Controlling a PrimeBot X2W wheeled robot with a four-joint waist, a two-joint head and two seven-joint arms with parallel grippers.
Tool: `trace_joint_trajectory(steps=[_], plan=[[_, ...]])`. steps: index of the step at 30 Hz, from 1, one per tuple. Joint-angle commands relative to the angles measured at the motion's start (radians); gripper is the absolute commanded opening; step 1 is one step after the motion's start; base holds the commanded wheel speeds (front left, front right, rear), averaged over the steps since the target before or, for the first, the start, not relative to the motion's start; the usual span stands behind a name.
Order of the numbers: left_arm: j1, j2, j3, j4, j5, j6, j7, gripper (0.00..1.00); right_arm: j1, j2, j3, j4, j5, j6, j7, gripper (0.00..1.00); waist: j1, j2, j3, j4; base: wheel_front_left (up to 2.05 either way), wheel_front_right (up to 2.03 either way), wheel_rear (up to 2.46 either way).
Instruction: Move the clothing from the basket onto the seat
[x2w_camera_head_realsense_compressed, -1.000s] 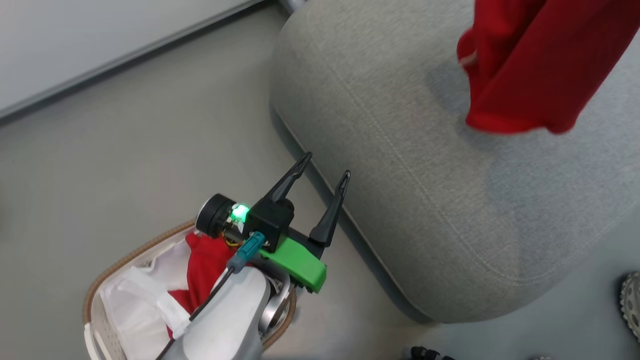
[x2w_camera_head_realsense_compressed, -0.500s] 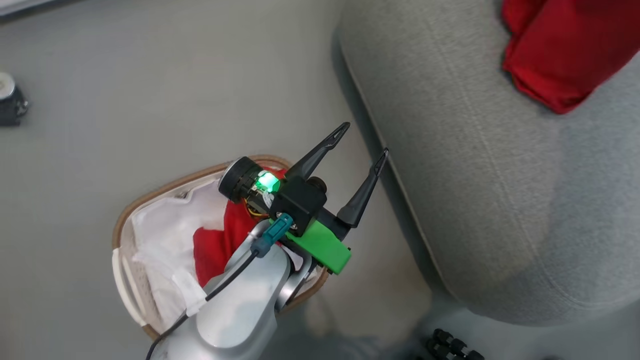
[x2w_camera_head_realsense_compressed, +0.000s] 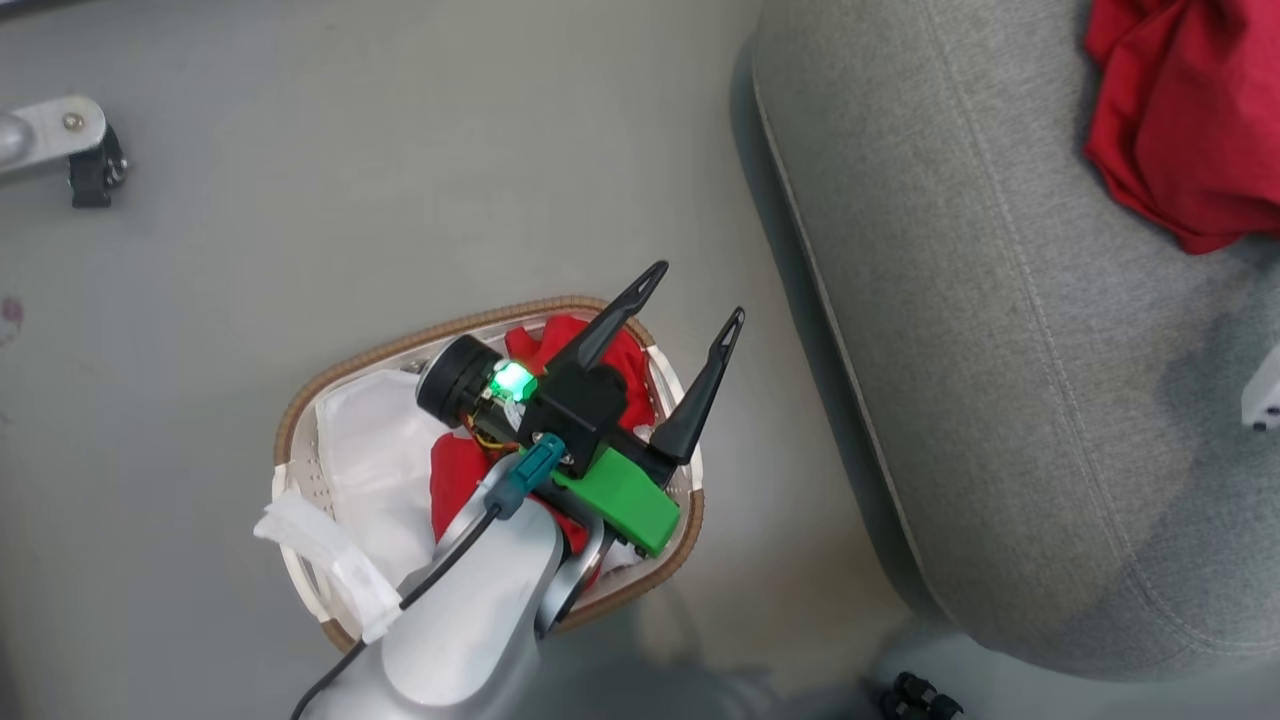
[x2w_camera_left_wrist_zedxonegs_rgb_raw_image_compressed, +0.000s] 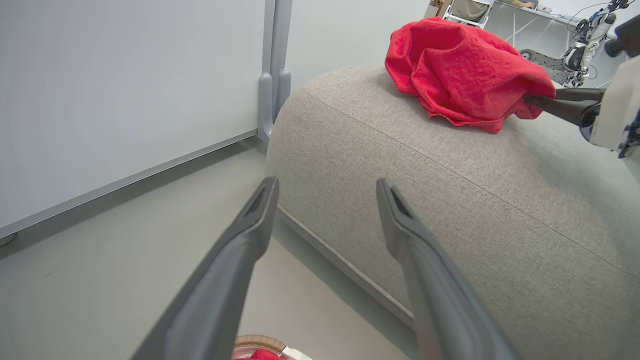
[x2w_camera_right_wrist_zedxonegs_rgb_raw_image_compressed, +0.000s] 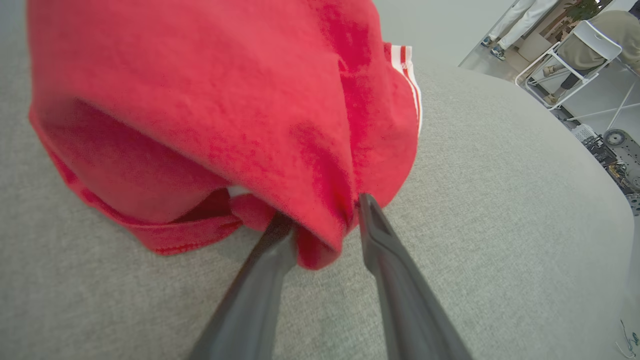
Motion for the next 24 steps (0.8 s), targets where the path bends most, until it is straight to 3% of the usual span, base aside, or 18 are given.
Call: trace_joint_trajectory(steps=[1,9,24], plan=[[0.020,0.004,0.005,0.003,0.010,-0.004,0.000,1.00,0.038,0.002,-0.007,-0.015,0.006,-0.001,0.000,1.00,-0.0001,0.0000,-0.061,-0.027,0.00,0.00,0.00],[0.099,0.004,0.045,-0.009,-0.002,0.015,0.000,1.00,0.168,0.036,0.016,-0.090,0.053,-0.001,0.000,1.00,-0.0001,0.0000,-0.185,-0.040,0.00,0.00,0.00],[0.217,0.004,0.194,0.006,0.008,0.071,0.000,1.00,0.249,0.105,0.306,-0.277,0.192,-0.001,0.000,1.00,-0.0001,0.0000,-0.341,0.074,0.00,0.00,0.00]])
